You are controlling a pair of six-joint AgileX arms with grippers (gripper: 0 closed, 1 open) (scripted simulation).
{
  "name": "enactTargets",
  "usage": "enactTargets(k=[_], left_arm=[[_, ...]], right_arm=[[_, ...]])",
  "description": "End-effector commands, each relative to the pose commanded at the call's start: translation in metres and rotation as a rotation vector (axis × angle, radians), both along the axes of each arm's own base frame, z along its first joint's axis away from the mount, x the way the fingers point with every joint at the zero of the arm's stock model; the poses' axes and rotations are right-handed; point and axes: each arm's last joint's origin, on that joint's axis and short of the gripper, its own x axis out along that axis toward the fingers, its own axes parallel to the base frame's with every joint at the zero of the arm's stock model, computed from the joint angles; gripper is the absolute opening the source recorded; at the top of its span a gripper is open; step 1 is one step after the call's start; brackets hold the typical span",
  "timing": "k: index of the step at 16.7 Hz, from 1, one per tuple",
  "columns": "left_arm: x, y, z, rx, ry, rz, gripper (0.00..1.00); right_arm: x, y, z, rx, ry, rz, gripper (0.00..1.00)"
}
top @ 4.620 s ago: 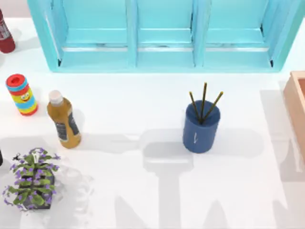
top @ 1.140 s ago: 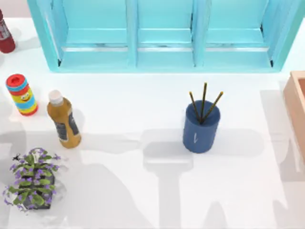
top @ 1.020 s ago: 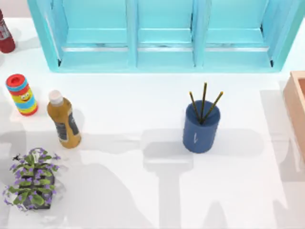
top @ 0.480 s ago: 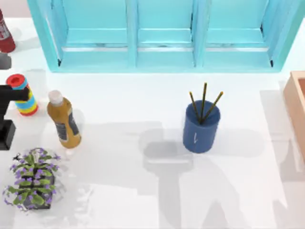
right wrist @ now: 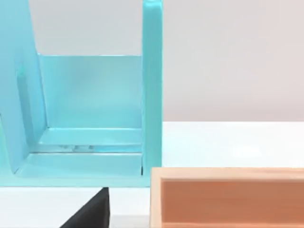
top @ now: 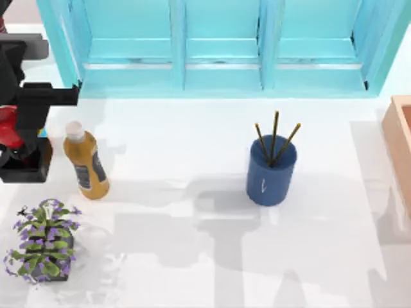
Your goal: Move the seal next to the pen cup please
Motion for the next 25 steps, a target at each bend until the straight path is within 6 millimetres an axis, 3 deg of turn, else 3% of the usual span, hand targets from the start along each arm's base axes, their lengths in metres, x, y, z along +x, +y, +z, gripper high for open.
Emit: enactTargets(k=[3, 6, 11, 14, 17, 20, 25], left_arm=[[0.001, 0.001, -0.001, 0.000, 0.004, 0.001, 0.00], [-0.003, -0.014, 0.014, -0.011, 0.005, -0.037, 0.00], [-0.009, -0.077, 0.057, -0.043, 0.035, -0.152, 0.00], [-0.004, -0.124, 0.067, -0.048, 0.059, -0.178, 0.00], [0.012, -0.173, 0.051, -0.031, 0.071, -0.147, 0.00], [0.028, -0.210, 0.027, -0.011, 0.050, -0.079, 0.00], [0.044, -0.232, 0.004, 0.000, 0.001, 0.003, 0.00]], right_arm=[[0.000, 0.000, 0.000, 0.000, 0.000, 0.000, 1.00], [0.000, 0.000, 0.000, 0.000, 0.000, 0.000, 1.00], [0.000, 0.000, 0.000, 0.000, 0.000, 0.000, 1.00], [0.000, 0.000, 0.000, 0.000, 0.000, 0.000, 1.00], [0.000, 0.000, 0.000, 0.000, 0.000, 0.000, 1.00], [0.000, 0.000, 0.000, 0.000, 0.000, 0.000, 1.00], [0.000, 0.000, 0.000, 0.000, 0.000, 0.000, 1.00]])
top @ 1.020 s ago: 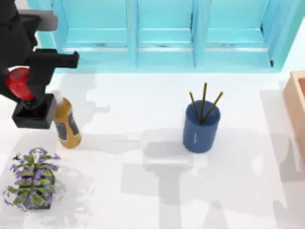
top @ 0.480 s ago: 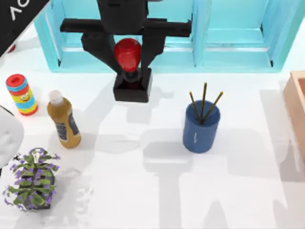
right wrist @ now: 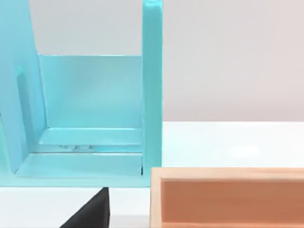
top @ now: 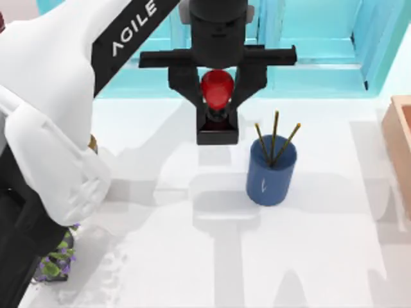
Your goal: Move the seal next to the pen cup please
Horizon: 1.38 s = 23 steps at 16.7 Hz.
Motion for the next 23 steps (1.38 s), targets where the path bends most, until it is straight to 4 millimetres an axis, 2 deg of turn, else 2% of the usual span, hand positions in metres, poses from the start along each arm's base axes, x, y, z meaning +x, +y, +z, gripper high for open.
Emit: enactTargets(k=[4, 12, 17, 23], left_arm=[[0.004, 0.000, -0.001, -0.011, -0.012, 0.004, 0.00], [0.001, 0.000, -0.014, 0.001, 0.003, -0.001, 0.00], [0.000, 0.000, -0.015, 0.000, 0.000, 0.000, 0.00], [0.000, 0.000, -0.015, 0.000, 0.000, 0.000, 0.45]], right_arm=[[0.000, 0.000, 0.000, 0.000, 0.000, 0.000, 1.00], [0.000, 0.000, 0.000, 0.000, 0.000, 0.000, 1.00], [0.000, 0.000, 0.000, 0.000, 0.000, 0.000, 1.00], [0.000, 0.000, 0.000, 0.000, 0.000, 0.000, 1.00]])
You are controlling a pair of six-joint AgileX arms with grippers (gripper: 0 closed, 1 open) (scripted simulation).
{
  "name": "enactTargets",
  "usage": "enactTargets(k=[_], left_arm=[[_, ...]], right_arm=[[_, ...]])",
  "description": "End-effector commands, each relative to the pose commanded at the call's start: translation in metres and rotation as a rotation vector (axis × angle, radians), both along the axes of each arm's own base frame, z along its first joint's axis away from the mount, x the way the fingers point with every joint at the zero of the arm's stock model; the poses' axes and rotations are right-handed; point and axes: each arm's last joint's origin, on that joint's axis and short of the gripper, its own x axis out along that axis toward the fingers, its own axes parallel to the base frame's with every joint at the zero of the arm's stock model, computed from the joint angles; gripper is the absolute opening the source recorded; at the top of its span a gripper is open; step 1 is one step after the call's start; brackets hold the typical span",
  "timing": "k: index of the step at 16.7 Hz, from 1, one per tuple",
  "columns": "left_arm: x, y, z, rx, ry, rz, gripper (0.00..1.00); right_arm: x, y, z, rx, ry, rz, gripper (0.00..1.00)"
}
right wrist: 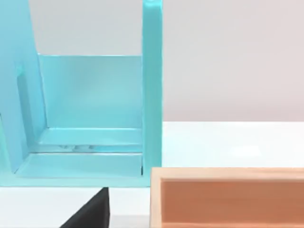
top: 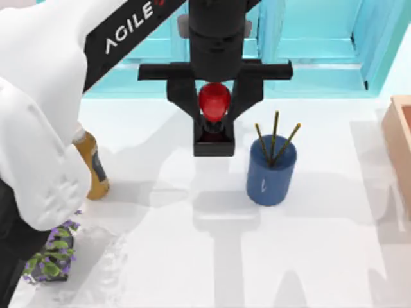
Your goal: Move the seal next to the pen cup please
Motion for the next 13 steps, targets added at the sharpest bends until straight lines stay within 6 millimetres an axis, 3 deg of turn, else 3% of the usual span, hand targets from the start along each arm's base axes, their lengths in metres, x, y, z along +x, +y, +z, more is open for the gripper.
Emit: enactTargets(k=[7, 13], left_arm=[[0.0000, 0.0000, 0.0000, 0.000, 0.000, 0.000, 0.98], [0.0000, 0.0000, 0.0000, 0.000, 0.000, 0.000, 1.00]], right_arm=[[0.0000, 0.0000, 0.0000, 0.000, 0.000, 0.000, 1.00], [0.0000, 0.0000, 0.0000, 0.000, 0.000, 0.000, 1.00]])
